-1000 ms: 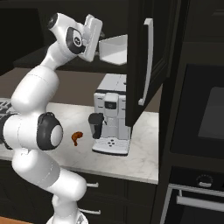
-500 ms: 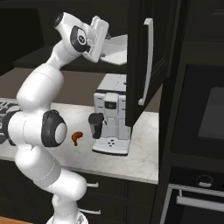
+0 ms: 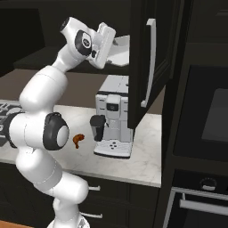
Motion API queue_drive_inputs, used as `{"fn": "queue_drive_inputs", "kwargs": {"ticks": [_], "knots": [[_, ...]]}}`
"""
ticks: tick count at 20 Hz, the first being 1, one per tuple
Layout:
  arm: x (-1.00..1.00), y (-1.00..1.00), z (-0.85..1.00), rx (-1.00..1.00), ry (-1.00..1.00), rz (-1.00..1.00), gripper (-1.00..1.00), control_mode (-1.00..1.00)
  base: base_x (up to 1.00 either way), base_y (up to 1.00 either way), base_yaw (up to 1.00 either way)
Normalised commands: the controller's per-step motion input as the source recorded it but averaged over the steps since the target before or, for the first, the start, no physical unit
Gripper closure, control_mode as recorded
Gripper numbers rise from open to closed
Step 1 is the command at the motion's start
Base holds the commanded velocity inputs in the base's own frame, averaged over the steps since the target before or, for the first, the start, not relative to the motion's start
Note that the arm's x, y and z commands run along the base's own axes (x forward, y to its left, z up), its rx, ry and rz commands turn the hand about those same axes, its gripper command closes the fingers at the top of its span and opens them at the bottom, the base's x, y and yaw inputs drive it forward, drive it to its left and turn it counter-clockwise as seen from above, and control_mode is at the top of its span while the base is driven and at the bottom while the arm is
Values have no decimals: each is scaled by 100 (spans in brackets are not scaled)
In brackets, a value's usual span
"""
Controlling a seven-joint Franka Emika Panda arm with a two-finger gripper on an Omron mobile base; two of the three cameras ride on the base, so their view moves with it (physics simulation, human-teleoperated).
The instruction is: Retrieve the tupperware from the cabinet, then place the raw meat into the tupperware to avoid contamination.
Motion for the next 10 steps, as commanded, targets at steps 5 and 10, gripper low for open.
{"fn": "queue_drive_inputs", "kwargs": {"ticks": [5, 10], "knots": [[1, -1, -29, 0, 0, -3, -100, -100, 0, 0, 0], [0, 0, -20, 0, 0, -2, -100, -100, 0, 0, 0]]}}
